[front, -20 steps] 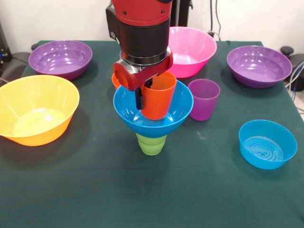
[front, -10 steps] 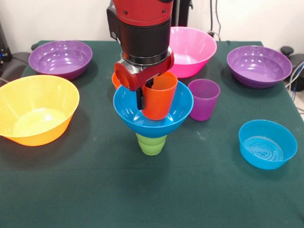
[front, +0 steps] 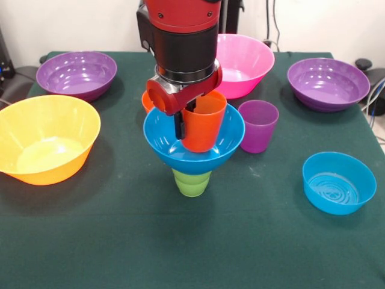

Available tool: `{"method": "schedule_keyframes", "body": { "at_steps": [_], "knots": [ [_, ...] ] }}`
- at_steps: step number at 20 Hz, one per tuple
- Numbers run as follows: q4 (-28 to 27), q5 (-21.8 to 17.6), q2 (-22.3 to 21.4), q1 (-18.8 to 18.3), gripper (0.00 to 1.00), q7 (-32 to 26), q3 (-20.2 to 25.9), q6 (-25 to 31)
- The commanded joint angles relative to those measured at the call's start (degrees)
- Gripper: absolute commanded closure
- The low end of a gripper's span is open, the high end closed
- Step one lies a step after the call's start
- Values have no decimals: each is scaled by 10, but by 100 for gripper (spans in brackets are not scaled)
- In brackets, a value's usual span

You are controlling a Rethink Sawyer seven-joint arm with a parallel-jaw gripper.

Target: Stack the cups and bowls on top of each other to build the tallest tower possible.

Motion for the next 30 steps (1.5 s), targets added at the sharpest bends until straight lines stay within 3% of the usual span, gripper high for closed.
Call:
{"method": "schedule_keyframes", "body": {
  "at_steps": [1,30],
  "knots": [
    [-14,-56,4,-4,100,-123,31,-10],
    [-23,-72,10,-18,100,-165,61,4]
  ]
}}
